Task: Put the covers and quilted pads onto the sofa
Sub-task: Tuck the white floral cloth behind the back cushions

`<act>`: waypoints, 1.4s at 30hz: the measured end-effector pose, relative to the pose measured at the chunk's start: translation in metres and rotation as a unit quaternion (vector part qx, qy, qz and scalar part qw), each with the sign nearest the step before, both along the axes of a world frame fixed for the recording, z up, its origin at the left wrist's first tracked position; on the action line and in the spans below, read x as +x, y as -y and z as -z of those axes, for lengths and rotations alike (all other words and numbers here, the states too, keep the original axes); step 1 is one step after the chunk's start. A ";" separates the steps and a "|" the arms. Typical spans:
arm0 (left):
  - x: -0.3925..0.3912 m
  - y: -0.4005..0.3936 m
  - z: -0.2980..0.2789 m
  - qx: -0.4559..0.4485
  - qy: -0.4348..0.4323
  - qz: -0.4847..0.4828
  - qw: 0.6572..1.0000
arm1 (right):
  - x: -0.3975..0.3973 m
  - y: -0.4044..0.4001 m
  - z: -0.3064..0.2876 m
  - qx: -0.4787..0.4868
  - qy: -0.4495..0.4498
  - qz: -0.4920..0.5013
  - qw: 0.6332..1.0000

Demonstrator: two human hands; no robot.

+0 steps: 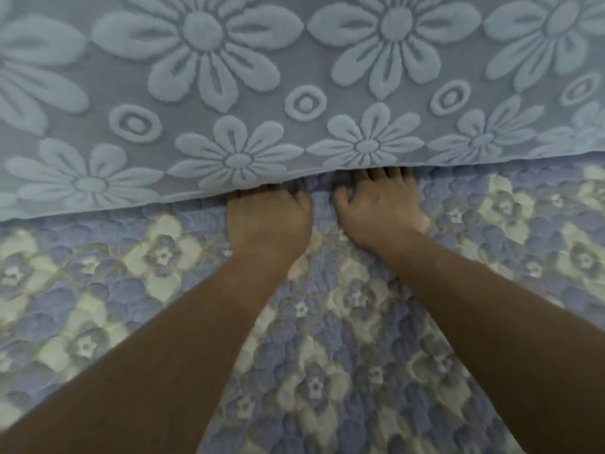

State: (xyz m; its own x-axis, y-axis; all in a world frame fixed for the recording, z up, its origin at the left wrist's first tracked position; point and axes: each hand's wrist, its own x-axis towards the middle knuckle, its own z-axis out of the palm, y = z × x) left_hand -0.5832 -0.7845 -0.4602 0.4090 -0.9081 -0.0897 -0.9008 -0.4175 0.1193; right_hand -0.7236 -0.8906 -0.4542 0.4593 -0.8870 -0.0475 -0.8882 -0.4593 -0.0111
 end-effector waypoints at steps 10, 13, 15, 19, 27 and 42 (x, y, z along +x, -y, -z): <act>-0.020 0.015 -0.012 -0.018 0.004 -0.001 1.000 | -0.085 0.010 -0.012 0.024 0.021 0.082 0.996; -0.020 0.023 -0.008 -0.028 0.007 -0.013 1.000 | -0.083 0.033 -0.006 0.014 0.048 0.143 0.988; -0.019 0.024 -0.007 -0.027 0.022 -0.017 0.999 | -0.078 0.048 -0.006 -0.005 0.029 0.125 0.992; -0.047 0.040 -0.016 0.046 -0.013 -0.090 0.995 | -0.079 0.070 -0.007 0.028 -0.054 0.062 0.996; -0.144 0.121 -0.009 0.040 0.013 -0.002 0.999 | -0.225 0.088 -0.026 0.071 -0.016 -0.094 0.993; -0.251 0.189 0.003 0.113 0.060 0.000 0.992 | -0.286 0.205 -0.012 -0.062 0.072 -0.038 0.995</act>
